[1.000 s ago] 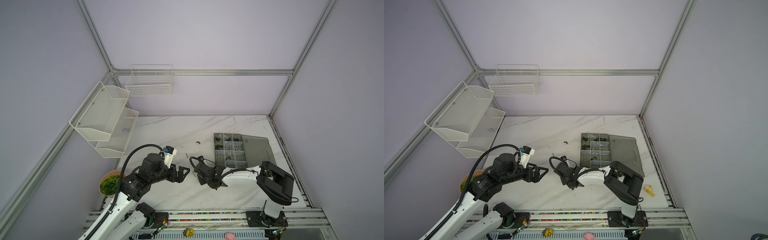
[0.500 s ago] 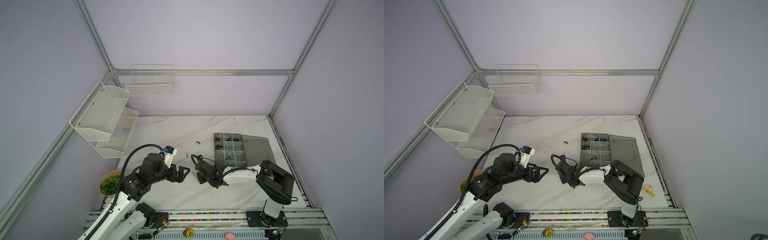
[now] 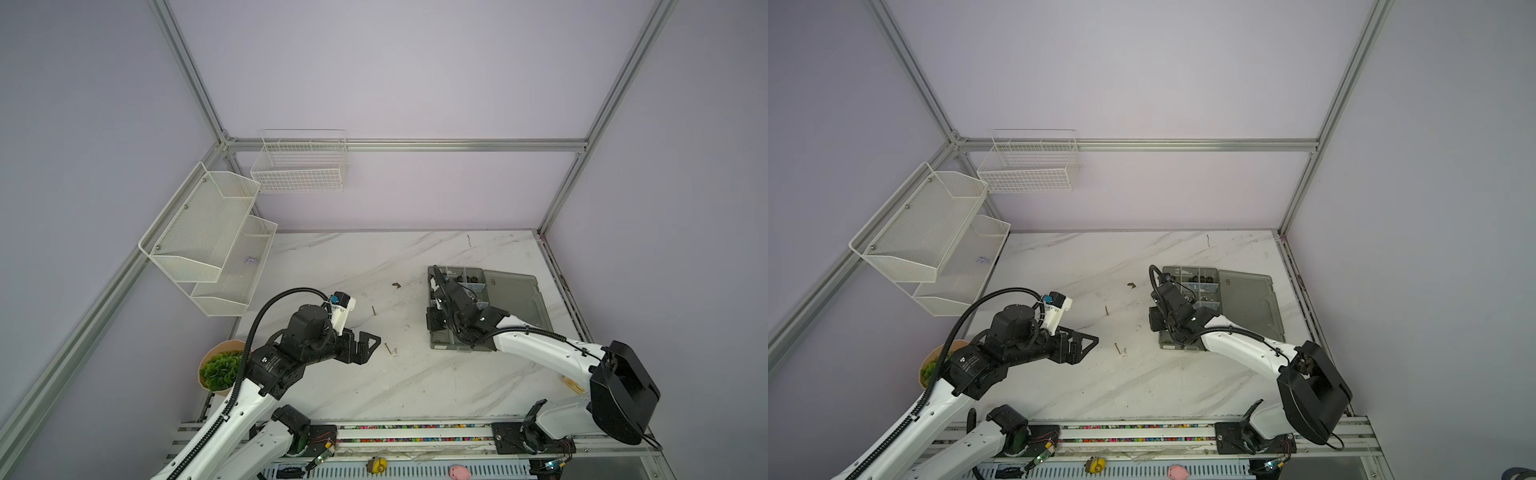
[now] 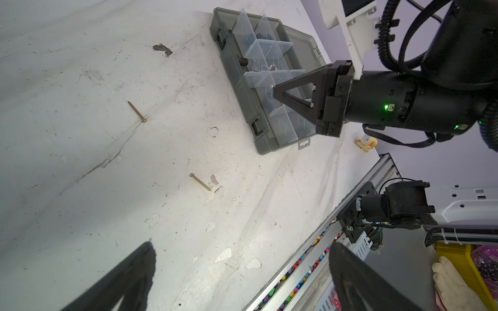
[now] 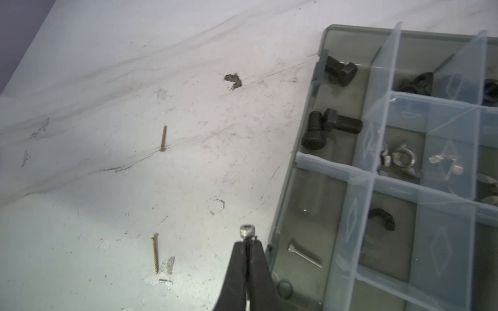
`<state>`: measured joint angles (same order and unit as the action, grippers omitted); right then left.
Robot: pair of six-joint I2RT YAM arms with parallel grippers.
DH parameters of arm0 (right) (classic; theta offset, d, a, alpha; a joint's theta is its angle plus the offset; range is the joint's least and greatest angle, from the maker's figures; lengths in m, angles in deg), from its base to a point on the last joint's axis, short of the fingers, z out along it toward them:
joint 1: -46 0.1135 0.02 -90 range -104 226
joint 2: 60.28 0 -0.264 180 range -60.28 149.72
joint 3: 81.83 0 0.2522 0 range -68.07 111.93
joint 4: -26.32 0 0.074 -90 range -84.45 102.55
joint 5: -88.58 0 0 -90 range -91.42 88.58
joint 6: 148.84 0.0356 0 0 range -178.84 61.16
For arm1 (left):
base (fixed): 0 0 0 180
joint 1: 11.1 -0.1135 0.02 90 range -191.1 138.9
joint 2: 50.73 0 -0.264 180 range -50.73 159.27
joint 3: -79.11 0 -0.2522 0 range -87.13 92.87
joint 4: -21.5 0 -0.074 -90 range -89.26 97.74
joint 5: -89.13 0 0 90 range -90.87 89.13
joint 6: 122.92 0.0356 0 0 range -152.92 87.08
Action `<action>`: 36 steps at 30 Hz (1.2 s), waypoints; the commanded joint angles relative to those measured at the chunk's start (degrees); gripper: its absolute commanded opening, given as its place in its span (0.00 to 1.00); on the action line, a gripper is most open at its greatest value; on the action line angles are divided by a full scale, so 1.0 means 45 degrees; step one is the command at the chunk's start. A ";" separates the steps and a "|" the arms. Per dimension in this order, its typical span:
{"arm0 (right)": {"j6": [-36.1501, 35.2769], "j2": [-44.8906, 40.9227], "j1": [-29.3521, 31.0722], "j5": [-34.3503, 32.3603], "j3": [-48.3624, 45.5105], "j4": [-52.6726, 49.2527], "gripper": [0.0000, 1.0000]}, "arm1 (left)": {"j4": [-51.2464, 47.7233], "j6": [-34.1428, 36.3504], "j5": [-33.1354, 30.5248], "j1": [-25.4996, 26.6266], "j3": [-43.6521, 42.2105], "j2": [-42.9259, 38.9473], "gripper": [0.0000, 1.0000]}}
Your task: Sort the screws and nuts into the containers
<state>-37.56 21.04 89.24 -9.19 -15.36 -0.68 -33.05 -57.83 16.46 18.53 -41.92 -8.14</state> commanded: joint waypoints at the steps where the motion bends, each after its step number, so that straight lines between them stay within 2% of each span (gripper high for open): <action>1: -0.0357 0.0115 -0.0476 -0.0192 -0.0284 -0.1181 0.00 | 0.0423 -0.0090 0.0068 -0.0043 -0.0436 -0.0149 1.00; 8: -0.0456 0.0615 -0.0650 -0.0315 -0.0468 -0.1034 0.00 | 0.0414 -0.0071 0.0200 -0.0048 -0.0407 0.0027 1.00; 10: -0.0433 0.0700 -0.0645 -0.0286 -0.0396 -0.1064 0.18 | 0.0423 -0.0071 0.0184 -0.0045 -0.0400 -0.0011 1.00; 11: -0.0498 0.0709 -0.0645 -0.0288 -0.0395 -0.0988 0.22 | 0.0419 -0.0071 0.0161 -0.0052 -0.0409 -0.0061 1.00; 13: -0.0471 0.0699 -0.0645 -0.0274 -0.0253 -0.1038 0.24 | 0.0427 -0.0086 0.0107 -0.0042 -0.0425 -0.0098 1.00; 16: -0.0626 0.0575 -0.0645 -0.0104 -0.0189 -0.0673 0.32 | 0.0418 -0.0071 0.0208 -0.0051 -0.0409 -0.0033 1.00; 20: -0.1353 0.0881 -0.0577 0.1092 0.0193 -0.0139 0.38 | 0.0394 -0.0090 0.0092 -0.0049 -0.0401 -0.0135 1.00; 25: -0.1506 0.0974 0.0953 0.2333 0.0162 0.1784 0.42 | 0.0394 -0.0129 -0.0094 -0.0051 -0.0415 -0.0379 0.99; 28: -0.1425 0.1857 0.2112 0.2177 0.0080 0.2598 0.43 | 0.0393 -0.0129 0.0092 -0.0051 -0.0396 -0.0290 0.99; 32: -0.0570 0.3356 0.3344 0.1979 0.0084 0.3457 0.43 | 0.0404 -0.0110 0.0159 -0.0048 -0.0397 -0.0333 1.00; 36: 0.0291 0.4407 0.3711 0.1206 0.0220 0.3871 0.43 | 0.0382 -0.0103 -0.0032 -0.0041 -0.0384 -0.0432 1.00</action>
<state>-39.79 39.24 105.79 -0.73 -15.25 13.59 -33.05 -57.85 16.43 18.53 -41.92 -9.19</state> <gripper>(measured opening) 0.434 0.995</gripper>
